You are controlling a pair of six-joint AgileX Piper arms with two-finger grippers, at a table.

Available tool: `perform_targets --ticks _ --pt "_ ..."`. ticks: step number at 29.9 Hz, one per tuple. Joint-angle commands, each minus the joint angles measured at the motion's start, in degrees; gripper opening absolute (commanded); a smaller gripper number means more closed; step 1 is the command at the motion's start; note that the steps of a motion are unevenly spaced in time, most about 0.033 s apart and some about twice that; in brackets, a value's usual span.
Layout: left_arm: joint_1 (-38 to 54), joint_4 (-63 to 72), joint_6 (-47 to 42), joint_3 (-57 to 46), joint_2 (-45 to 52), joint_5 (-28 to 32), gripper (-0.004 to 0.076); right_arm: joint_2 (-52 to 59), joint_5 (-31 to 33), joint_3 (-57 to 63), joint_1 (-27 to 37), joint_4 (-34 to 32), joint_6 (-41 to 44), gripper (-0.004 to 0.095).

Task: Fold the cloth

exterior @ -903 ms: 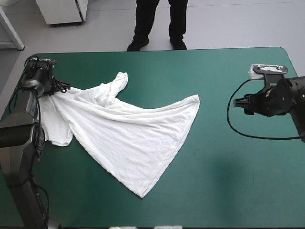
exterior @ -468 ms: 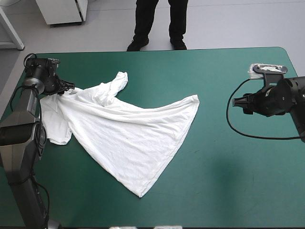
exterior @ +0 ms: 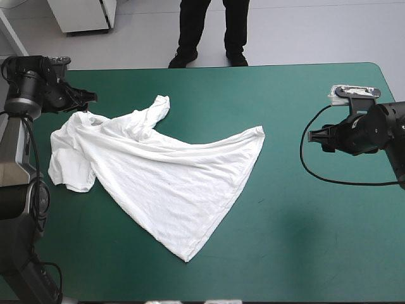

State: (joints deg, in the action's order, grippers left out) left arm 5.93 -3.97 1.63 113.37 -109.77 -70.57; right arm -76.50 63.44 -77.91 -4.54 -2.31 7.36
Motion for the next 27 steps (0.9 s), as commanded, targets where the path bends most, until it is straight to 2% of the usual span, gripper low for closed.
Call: perform_targets --ticks 1,6,12,16,22,27 --pt "-4.15 1.67 -0.41 -0.37 8.39 -3.19 0.0512 1.53 -1.54 -1.43 0.43 -0.32 -0.55 0.0576" --pt "-11.98 2.00 -4.46 -11.36 17.99 -3.19 0.0461 1.53 -0.57 -1.43 0.43 -0.42 -0.65 0.0576" --pt "-23.18 2.45 -10.19 -24.47 29.61 -3.19 0.0460 1.63 -0.21 -1.43 0.43 -0.42 -0.65 0.0576" --pt "-31.35 2.59 -12.03 -29.49 35.44 -3.19 0.0460 1.63 -0.21 -1.43 0.43 -0.18 -0.65 0.0576" --pt "-41.93 8.38 -13.92 -34.69 38.12 -3.19 0.0485 1.63 0.69 -1.43 0.43 1.04 -0.65 0.0576" --pt "-49.93 7.05 -14.07 -39.55 38.12 -3.19 0.0487 1.63 1.75 -1.43 0.43 1.54 -0.51 0.0576"
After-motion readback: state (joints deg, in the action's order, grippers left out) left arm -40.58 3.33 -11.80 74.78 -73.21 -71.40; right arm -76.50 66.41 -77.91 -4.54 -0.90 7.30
